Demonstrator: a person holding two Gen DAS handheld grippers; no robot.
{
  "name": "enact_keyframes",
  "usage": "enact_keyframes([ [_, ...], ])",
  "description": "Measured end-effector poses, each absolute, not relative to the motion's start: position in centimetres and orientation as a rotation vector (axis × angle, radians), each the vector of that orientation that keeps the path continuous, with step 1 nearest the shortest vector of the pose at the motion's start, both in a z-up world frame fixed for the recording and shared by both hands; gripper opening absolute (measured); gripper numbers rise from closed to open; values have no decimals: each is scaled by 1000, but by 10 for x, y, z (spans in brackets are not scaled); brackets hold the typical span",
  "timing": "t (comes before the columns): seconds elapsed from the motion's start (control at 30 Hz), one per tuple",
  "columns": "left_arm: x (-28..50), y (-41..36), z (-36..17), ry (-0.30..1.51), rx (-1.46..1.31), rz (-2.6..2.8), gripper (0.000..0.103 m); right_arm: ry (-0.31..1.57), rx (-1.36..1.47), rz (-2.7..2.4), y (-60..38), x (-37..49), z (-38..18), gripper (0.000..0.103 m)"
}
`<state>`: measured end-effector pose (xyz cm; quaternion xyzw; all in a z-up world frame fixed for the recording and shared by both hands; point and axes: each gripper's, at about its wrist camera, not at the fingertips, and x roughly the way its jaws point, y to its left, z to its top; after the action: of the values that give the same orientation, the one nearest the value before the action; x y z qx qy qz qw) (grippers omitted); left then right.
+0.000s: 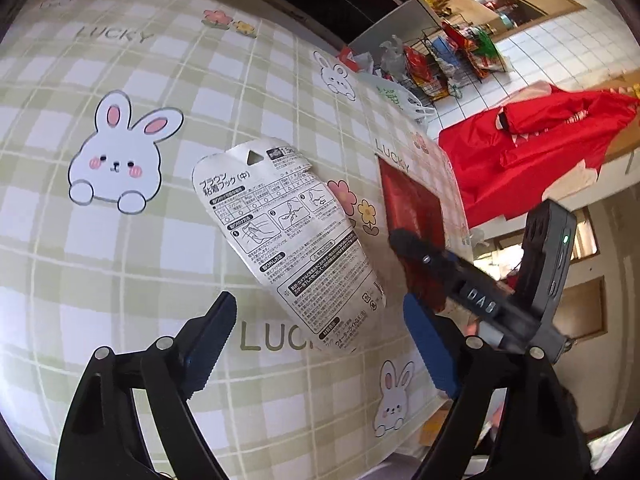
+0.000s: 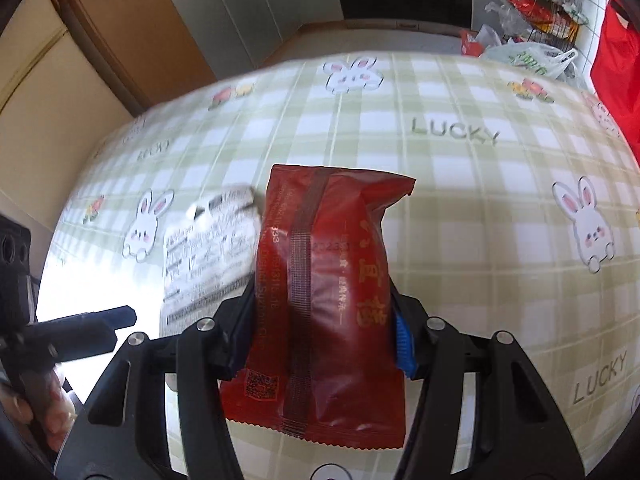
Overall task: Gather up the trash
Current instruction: 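Lift the red packet with the right gripper while the left grasps the white printed card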
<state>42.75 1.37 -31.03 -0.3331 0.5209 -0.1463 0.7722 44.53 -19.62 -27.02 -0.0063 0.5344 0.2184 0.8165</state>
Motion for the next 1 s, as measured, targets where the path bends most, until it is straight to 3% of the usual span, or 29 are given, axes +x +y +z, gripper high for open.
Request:
enact_keyframes([
  [0.23, 441, 30, -337, 1146, -923, -286, 75, 1166, -35, 500, -182, 439, -286, 57],
  [0.43, 456, 24, -348, 1136, -927, -324, 70, 1168, -46, 510, -181, 439, -291, 57],
  [0.5, 462, 23, -350, 1128, -919, -329, 63, 1168, -49, 506, -180, 439, -292, 57],
  [0.53, 464, 23, -351, 1125, -917, -328, 54, 1168, -53, 502, -180, 438, -293, 57],
  [0.57, 464, 23, -352, 1124, -914, -324, 39, 1170, -54, 497, -180, 439, -293, 57],
  [0.63, 463, 27, -352, 1109, -896, -313, 27, 1180, -45, 490, -179, 438, -294, 57],
  [0.83, 450, 40, -335, 1050, -827, -336, 25, 1126, -23, 499, -176, 420, -273, 57],
  [1.0, 426, 55, -290, 954, -698, -315, 25, 1012, -53, 509, -174, 394, -233, 57],
])
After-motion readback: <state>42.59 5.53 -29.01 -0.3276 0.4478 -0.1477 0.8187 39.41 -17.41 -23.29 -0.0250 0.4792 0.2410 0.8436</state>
